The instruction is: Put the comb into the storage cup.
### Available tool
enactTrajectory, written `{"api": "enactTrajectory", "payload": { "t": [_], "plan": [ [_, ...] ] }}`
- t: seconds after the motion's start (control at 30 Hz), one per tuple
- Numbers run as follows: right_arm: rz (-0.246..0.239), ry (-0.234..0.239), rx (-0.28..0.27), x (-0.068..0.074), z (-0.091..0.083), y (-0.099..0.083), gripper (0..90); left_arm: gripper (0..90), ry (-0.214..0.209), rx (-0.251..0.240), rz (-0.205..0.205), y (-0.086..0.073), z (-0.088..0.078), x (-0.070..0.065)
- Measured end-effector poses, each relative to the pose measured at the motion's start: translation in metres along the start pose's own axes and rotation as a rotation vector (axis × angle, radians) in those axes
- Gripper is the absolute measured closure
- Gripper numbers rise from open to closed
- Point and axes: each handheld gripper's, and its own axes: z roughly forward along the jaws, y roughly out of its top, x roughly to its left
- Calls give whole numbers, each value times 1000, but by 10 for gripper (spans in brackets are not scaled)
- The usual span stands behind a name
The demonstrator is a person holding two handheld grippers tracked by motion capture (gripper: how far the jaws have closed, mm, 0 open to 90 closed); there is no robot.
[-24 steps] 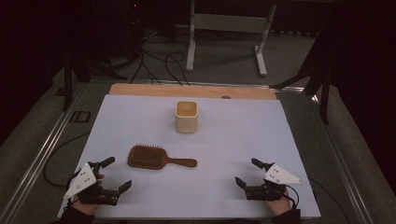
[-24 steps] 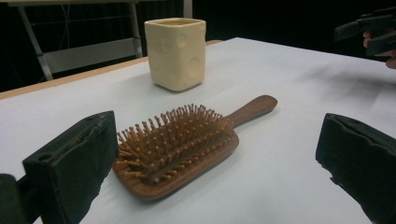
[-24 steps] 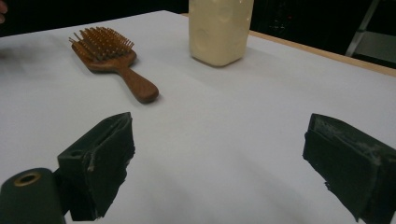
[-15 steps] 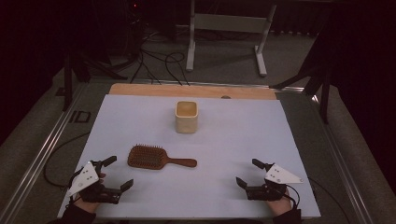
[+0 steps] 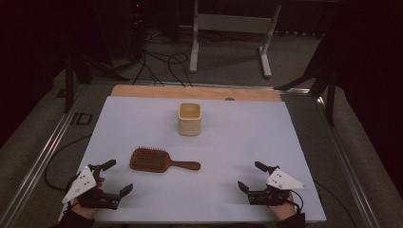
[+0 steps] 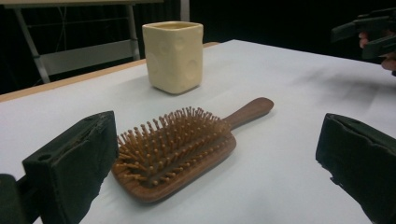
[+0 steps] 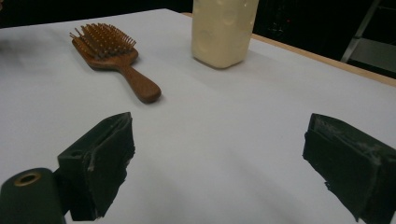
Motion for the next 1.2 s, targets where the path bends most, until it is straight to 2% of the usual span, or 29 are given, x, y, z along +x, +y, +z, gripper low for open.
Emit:
{"api": "enactTrajectory", "payload": {
  "t": [0.13, 0.27, 0.33, 0.43, 0.5, 0.57, 0.7, 0.77, 0.83, 0.87, 0.93, 1.0, 1.03, 1.07, 1.13, 1.17, 1.2],
  "plan": [
    [2, 4, 6, 0, -1, 0, 91, 1, 21, 18, 20, 3, 1, -1],
    [0, -2, -2, 0, -3, 0, 91, 1, 31, 16, 21, 6, 0, -2],
    [6, -2, -5, 0, -4, 0, 91, 1, 32, 32, 7, 8, 1, -2],
    [5, -3, -9, 1, -4, 0, 91, 1, 49, 46, 18, 13, 1, -3],
    [2, -9, -8, 1, -5, 1, 91, 1, 43, 39, -4, 18, -1, -3],
    [10, -18, -12, 0, -6, 0, 91, 1, 37, 68, -15, 23, -1, -2],
    [9, -35, -18, -1, -8, 1, 91, 1, 25, 71, -42, 34, -6, 0],
    [3, -46, -25, 0, -8, 2, 91, 1, 25, 70, -35, 40, -6, 0],
    [14, -34, -29, 0, -8, 3, 91, 1, 16, 71, -30, 47, -6, -1],
    [-1, -41, -22, 2, -7, 4, 91, 1, 16, 87, -27, 50, -4, -1],
    [8, -30, -28, 2, -6, 4, 91, 1, 22, 101, -5, 56, -2, -2],
    [2, -25, -31, 3, -6, 5, 91, 1, 18, 122, -5, 61, 1, -2],
    [7, -24, -35, 2, -6, 5, 91, 0, 31, 131, 6, 63, 3, -3],
    [4, -27, -33, 2, -6, 5, 91, 1, 40, 152, 7, 65, 5, -3],
    [0, -24, -30, 2, -7, 5, 91, 0, 33, 176, 6, 70, 8, -4],
    [3, -30, -30, 2, -7, 5, 91, 1, 45, 209, 11, 73, 11, -5],
    [6, -26, -33, 2, -8, 5, 91, 0, 39, 201, 22, 76, 11, -6]
  ]
}}
